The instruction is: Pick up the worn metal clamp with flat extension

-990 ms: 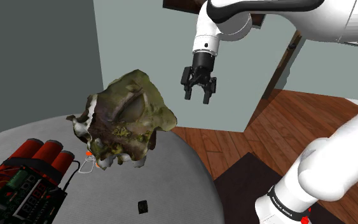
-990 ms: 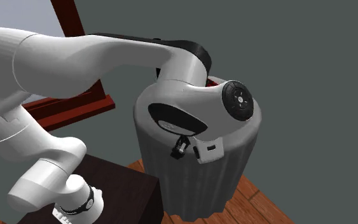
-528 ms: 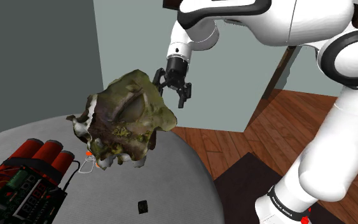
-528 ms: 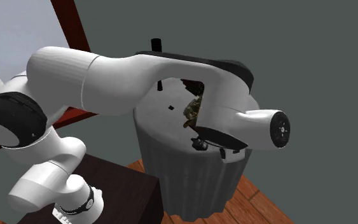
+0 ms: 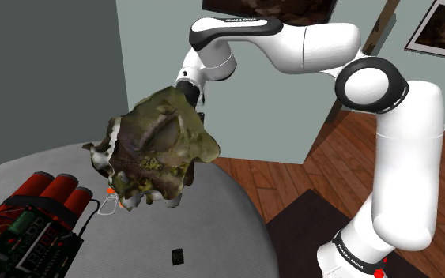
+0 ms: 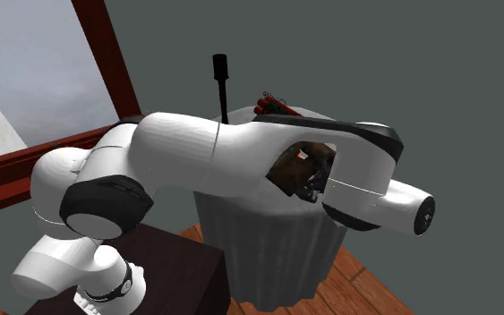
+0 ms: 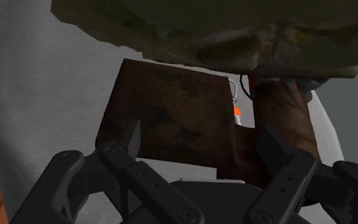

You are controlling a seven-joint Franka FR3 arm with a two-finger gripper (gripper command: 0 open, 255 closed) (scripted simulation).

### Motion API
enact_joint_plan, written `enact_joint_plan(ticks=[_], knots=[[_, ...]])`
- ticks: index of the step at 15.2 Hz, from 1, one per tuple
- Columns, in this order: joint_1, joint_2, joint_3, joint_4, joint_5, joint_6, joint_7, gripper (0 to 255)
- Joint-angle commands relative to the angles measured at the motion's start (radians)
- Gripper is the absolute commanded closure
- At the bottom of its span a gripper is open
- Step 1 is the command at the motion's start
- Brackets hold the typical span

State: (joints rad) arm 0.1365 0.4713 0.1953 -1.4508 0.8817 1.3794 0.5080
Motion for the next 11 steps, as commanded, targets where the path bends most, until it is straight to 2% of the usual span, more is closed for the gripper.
enact_joint_plan(ticks=[1, 4, 11], knots=[[0.006, 0.096, 0.016, 0.095, 0.051, -0.01, 0.043, 0], [0.019, 0.222, 0.041, 0.224, 0.112, -0.015, 0.102, 0], [0.03, 0.25, 0.026, 0.188, 0.103, 0.015, 0.044, 0]])
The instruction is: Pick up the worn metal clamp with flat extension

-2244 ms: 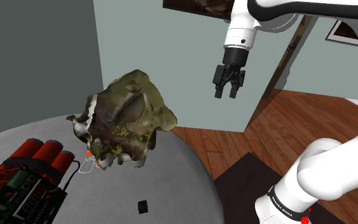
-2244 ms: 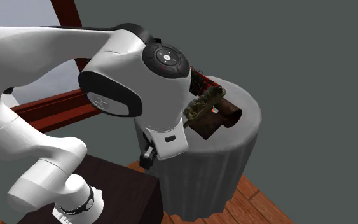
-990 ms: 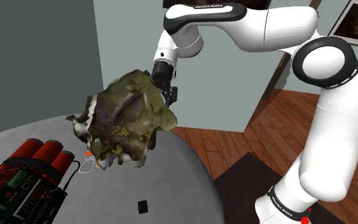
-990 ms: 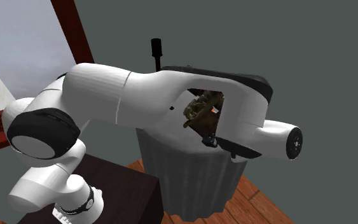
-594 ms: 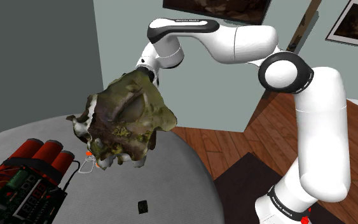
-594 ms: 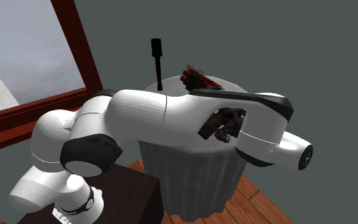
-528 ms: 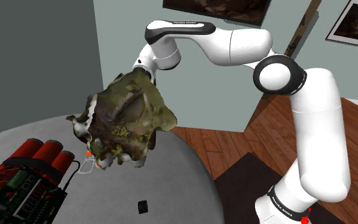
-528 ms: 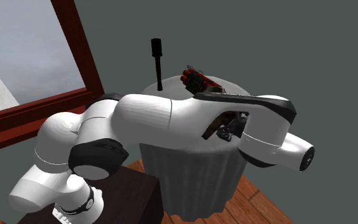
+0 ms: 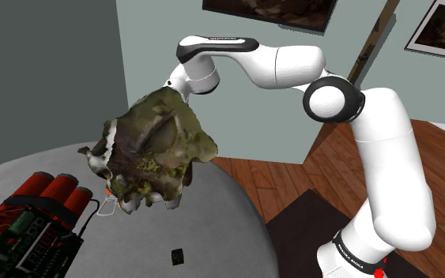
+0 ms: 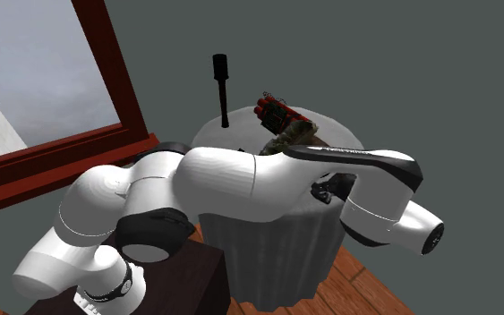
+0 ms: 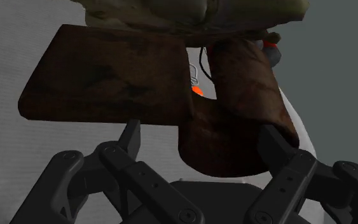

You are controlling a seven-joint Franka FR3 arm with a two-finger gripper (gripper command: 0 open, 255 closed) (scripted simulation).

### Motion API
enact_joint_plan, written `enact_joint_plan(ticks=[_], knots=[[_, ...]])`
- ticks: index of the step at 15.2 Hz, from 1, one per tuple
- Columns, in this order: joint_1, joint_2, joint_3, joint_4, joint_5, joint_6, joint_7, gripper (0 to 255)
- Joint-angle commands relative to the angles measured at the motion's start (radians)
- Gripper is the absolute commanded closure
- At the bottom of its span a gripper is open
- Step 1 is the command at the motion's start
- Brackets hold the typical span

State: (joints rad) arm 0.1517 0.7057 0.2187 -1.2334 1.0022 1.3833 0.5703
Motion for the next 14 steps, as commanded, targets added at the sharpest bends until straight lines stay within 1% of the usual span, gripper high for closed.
enact_joint_plan(ticks=[1, 2, 3, 10, 14], knots=[[0.017, 0.018, -0.001, -0.031, -0.016, 0.013, -0.023, 0], [0.019, 0.018, -0.004, -0.031, -0.015, 0.012, -0.024, 0], [0.023, 0.029, -0.003, -0.014, -0.015, 0.013, -0.016, 255], [0.023, 0.018, -0.003, -0.04, -0.014, 0.021, -0.029, 255], [0.017, 0.008, -0.002, -0.023, -0.011, 0.003, -0.008, 255]])
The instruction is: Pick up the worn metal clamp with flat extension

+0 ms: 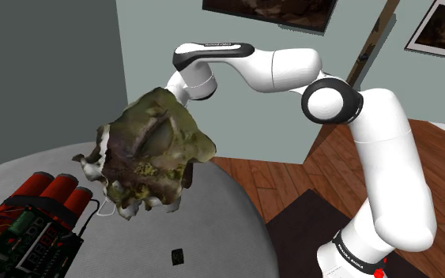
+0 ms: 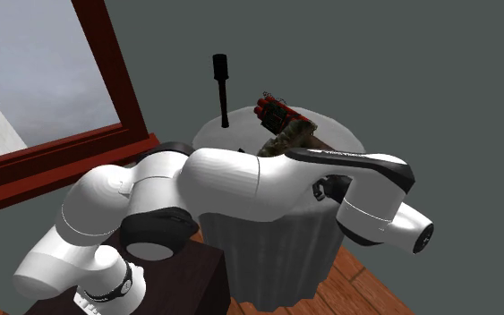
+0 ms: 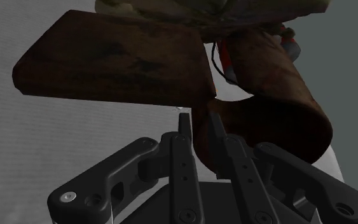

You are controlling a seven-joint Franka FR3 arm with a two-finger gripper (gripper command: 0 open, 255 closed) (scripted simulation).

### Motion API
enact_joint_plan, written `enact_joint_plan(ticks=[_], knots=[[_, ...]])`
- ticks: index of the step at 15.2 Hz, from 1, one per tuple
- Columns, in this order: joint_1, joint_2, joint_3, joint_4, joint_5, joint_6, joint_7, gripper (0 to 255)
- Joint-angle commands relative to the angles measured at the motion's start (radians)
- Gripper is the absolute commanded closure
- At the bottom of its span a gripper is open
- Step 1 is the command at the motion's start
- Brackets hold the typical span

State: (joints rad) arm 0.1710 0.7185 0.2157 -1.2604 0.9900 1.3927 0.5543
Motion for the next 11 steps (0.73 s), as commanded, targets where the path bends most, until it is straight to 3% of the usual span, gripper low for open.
enact_joint_plan(ticks=[1, 11], knots=[[-0.003, -0.009, 0.002, 0.009, 0.003, -0.011, 0.016, 255], [-0.011, -0.042, 0.013, 0.072, 0.021, -0.058, 0.102, 255]])
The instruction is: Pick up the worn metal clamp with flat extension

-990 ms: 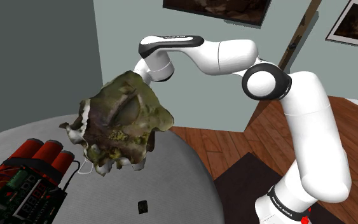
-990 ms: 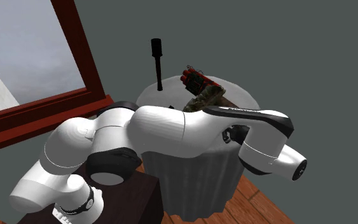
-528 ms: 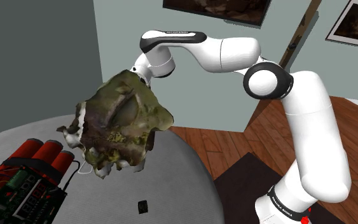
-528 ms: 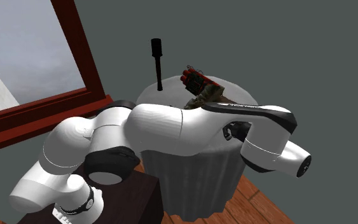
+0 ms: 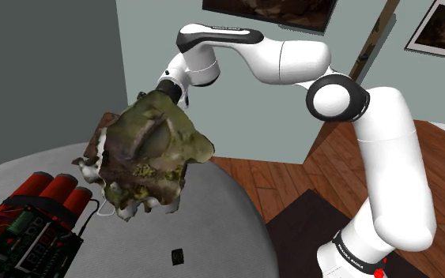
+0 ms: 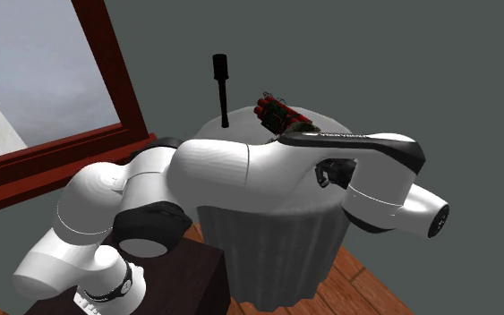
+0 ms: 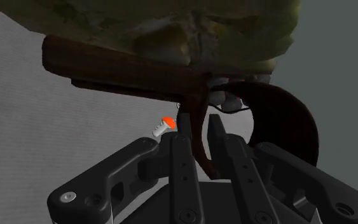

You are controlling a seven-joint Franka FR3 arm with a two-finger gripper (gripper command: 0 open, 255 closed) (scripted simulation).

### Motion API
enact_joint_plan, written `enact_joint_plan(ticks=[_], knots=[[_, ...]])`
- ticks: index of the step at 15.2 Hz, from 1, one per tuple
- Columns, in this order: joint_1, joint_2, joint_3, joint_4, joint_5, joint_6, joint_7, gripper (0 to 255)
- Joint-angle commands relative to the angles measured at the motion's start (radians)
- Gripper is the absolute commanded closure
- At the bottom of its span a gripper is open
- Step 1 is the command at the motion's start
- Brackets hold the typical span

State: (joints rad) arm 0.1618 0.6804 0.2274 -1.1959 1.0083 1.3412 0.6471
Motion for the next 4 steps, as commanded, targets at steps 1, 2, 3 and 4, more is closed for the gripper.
enact_joint_plan(ticks=[1, 2, 3, 4], knots=[[-0.002, -0.006, 0.003, 0.015, 0.005, -0.011, 0.018, 255], [-0.003, -0.008, 0.004, 0.023, 0.007, -0.016, 0.028, 255], [-0.003, -0.009, 0.004, 0.024, 0.007, -0.017, 0.029, 255], [-0.003, -0.009, 0.004, 0.024, 0.007, -0.017, 0.029, 255]])
